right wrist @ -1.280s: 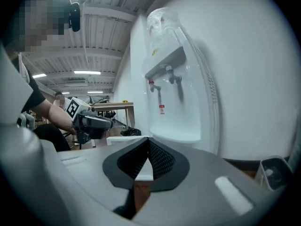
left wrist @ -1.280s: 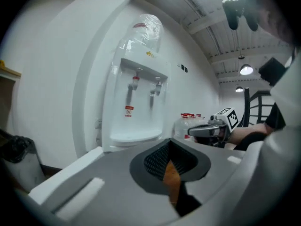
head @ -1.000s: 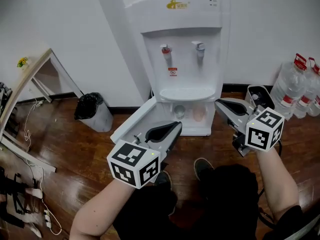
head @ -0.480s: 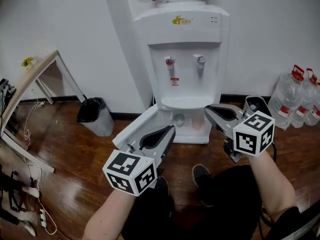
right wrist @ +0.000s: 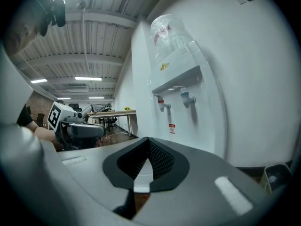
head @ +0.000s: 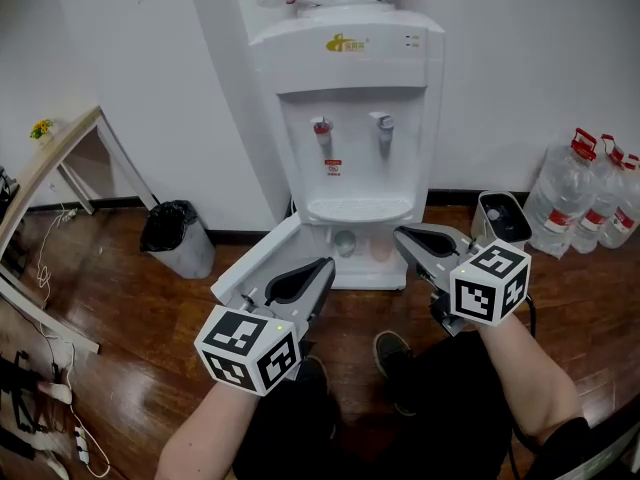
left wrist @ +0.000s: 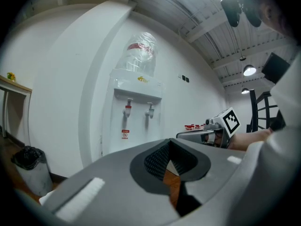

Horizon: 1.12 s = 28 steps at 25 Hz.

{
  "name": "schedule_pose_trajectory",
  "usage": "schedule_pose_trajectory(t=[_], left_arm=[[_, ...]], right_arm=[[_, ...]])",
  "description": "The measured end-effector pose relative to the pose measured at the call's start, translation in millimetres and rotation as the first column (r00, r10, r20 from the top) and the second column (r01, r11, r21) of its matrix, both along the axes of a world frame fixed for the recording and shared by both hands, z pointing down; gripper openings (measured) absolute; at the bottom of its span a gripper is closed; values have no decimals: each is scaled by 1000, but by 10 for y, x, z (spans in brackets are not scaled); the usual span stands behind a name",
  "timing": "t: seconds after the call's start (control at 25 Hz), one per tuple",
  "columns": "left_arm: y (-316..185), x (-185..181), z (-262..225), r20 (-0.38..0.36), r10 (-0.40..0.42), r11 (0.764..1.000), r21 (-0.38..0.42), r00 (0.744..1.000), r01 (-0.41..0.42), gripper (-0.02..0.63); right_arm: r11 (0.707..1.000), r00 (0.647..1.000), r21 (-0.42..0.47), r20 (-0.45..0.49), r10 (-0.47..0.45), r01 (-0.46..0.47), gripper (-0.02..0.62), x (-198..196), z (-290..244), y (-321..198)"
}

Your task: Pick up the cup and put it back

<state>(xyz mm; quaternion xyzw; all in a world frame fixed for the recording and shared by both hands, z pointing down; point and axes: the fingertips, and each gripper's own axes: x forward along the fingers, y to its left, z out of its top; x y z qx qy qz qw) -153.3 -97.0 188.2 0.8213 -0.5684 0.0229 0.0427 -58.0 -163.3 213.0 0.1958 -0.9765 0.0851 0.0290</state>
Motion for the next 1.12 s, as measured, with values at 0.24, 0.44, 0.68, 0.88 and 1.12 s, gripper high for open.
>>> schedule_pose_trajectory(t=[0.24,0.44,0.68,0.88,1.12], left_arm=[[-34,-127,77,-7,-54,999,-6,999,54,210],[-15,-161,153,20,-62,998,-19,998,62,210],[9,-152,128,30,-76,997,-21,997,77,210],[23,-222,161,41,-99,995,-27,994,100,210],[32,-216,158,44,-103,994,-25,994,104,210]], right_arm=[[1000,1000,-5,-15,-6,6,2,-2,36,28],[1000,999,13,-42,-23,23,0,-62,45,91],[999,998,-14,-46,-43,42,0,-31,56,151],[999,998,-24,-44,-39,38,0,-32,93,122],[999,998,-13,-42,-41,40,0,-25,73,134]])
